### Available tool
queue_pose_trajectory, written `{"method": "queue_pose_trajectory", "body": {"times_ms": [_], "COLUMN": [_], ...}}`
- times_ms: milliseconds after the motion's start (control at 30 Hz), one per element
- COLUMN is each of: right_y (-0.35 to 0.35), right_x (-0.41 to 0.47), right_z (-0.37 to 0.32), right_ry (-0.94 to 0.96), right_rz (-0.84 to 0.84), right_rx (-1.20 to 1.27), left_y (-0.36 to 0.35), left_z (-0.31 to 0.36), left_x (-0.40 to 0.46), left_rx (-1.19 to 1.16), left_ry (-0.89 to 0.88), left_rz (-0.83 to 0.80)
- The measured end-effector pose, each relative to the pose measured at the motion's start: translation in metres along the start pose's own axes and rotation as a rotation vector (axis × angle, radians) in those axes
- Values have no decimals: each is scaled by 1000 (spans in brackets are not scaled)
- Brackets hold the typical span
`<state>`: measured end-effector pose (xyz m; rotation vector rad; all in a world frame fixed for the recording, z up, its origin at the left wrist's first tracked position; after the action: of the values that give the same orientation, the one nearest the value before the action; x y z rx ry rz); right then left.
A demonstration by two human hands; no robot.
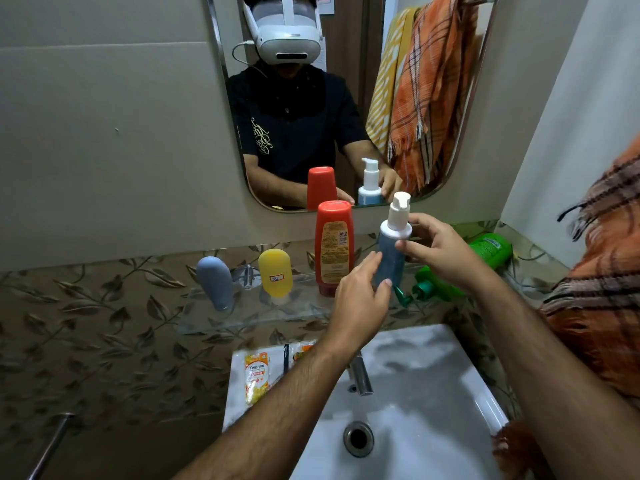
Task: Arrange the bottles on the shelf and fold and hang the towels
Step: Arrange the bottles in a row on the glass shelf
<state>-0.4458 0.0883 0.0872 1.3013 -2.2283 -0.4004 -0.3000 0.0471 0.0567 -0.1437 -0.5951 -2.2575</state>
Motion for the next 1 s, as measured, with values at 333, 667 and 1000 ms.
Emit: {"method": "queue_pose_trajectory", "body": {"times_ms": [333,667,1000], "right_y": [-1,8,8], "right_x": [-1,3,2], "right_z": [11,23,25], "right_ry": [-16,-46,-42], "right_rz": [-55,95,85], "right_rx": [51,-63,-96], "left_y": [-9,-17,-21], "left_z": [-1,-6,-11], "left_x": [6,9,10], "left_rx": [56,12,33], "left_ry": [7,68,56], "left_rz": [46,21,22]}}
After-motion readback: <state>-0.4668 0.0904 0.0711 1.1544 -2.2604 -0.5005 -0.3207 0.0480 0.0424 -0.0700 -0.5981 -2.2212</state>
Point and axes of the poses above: each hand's wrist, its own x-axis towards the middle knuckle, its own y-axis out of the back of the hand, z = x × y, the point moved 9 cm from there along x, towards the middle knuckle, and after that the axes turned 9 degrees about -x, right-handed, at the moved point
